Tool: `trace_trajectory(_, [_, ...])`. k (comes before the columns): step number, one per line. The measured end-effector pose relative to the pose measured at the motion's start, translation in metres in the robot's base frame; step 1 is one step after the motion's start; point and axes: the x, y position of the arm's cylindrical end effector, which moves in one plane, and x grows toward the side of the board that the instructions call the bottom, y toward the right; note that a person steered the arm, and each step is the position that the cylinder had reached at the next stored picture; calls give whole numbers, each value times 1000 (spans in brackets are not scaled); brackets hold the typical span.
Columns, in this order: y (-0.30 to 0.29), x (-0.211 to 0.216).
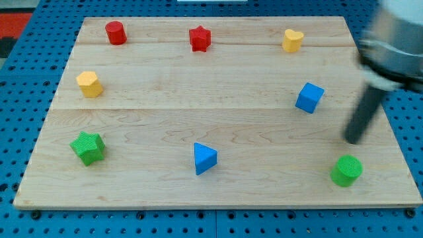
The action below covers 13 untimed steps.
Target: Push the green circle closer to the green star
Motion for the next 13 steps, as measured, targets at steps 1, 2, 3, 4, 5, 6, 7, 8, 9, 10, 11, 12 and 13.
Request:
trace_trajectory(1, [31,41])
trace_trajectory(2, [-52,58])
trace_trajectory(3, [-126,9])
trace_trajectory(4, [-167,2])
trace_trajectory(5, [-91,4])
trace_trajectory(6, [-88,50])
trace_trajectory(7, [-112,56])
trace_trajectory(8, [-153,44])
trace_trajectory(9, [-170,34])
trace_trajectory(10, [-136,66])
trace_trajectory(11, [-166,51])
trace_trajectory(12, [-228,1])
trace_trajectory(13, [-299,-43])
